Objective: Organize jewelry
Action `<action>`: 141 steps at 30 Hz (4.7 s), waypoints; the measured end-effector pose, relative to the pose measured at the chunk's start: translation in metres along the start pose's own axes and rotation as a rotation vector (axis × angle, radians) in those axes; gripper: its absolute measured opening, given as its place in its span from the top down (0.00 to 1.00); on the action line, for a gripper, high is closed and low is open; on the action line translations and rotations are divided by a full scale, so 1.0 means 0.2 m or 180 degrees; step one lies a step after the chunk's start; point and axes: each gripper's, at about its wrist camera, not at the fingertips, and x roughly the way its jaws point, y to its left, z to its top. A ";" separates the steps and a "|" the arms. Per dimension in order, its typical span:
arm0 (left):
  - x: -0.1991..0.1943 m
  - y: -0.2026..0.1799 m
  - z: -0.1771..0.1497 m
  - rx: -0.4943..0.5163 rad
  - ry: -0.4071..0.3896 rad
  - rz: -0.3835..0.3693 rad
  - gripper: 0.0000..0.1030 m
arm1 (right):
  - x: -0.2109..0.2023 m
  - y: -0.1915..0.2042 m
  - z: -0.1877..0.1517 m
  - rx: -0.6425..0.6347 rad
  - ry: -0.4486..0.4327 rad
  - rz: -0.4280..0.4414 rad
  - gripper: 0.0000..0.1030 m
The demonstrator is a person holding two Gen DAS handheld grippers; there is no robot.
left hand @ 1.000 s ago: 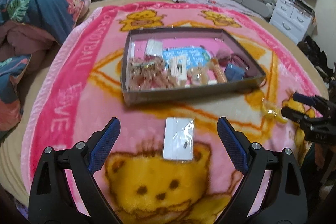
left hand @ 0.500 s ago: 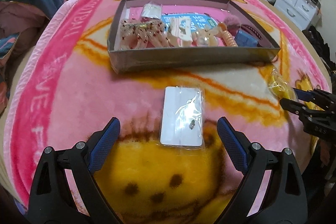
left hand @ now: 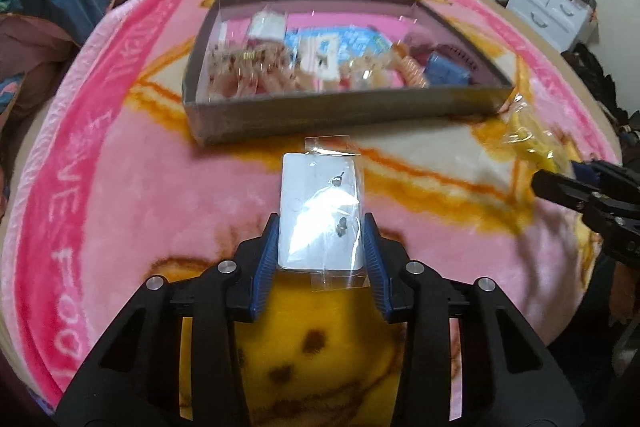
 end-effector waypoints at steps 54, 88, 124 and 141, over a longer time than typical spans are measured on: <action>0.17 -0.11 0.55 0.0095 -0.0377 -0.0181 0.69 | 0.07 -0.34 0.56 0.0421 -0.0584 -0.0363 0.65; 0.07 -0.08 0.52 0.0019 -0.0420 -0.0171 0.53 | 0.07 -0.31 0.42 0.0518 -0.0480 -0.0318 0.36; -0.33 -0.10 -0.08 -0.0222 -0.0824 0.0125 0.09 | -0.26 0.06 -0.09 0.0096 -0.0717 -0.0685 0.04; -0.30 -0.07 -0.09 -0.0256 -0.0772 0.0162 0.09 | -0.24 0.06 -0.09 0.0056 -0.0738 -0.0608 0.04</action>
